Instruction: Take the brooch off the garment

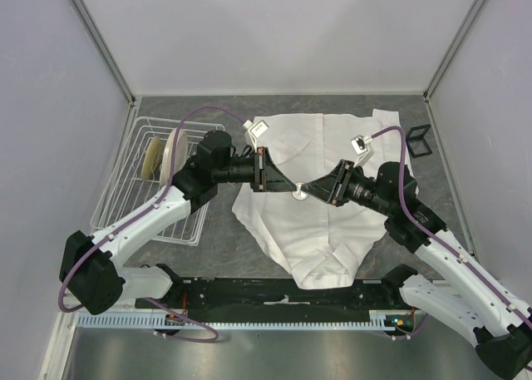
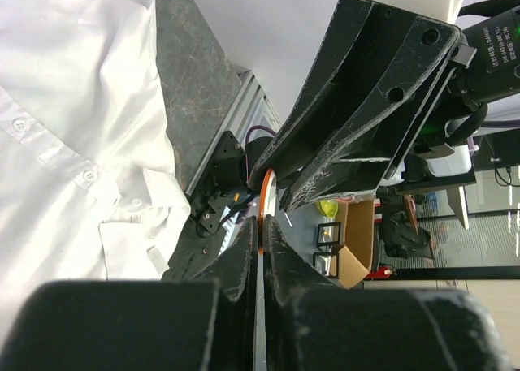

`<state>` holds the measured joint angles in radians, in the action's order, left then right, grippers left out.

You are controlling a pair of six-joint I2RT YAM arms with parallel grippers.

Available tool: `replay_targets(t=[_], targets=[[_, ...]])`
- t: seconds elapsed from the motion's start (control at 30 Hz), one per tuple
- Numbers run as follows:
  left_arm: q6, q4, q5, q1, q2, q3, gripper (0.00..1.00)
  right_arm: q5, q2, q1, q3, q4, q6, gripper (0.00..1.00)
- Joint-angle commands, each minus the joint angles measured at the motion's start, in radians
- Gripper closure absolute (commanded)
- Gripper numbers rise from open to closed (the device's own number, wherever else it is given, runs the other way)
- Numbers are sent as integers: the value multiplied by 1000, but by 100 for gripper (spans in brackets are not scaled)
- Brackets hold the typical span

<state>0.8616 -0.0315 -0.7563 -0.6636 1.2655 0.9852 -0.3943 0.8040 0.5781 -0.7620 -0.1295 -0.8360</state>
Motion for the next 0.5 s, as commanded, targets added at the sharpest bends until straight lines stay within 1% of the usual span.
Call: replay_targets(t=[0.0, 0.07, 0.27, 0.47], targets=[[-13, -24, -43, -5, 6, 43, 98, -26, 12, -1, -11, 48, 12, 70], [-13, -25, -44, -5, 8, 46, 98, -29, 17, 0, -10, 50, 15, 72], [10, -33, -58, -5, 15, 55, 98, -32, 24, 0, -5, 57, 18, 74], [88, -94, -98, -5, 37, 46, 98, -44, 37, -1, 4, 83, 20, 76]])
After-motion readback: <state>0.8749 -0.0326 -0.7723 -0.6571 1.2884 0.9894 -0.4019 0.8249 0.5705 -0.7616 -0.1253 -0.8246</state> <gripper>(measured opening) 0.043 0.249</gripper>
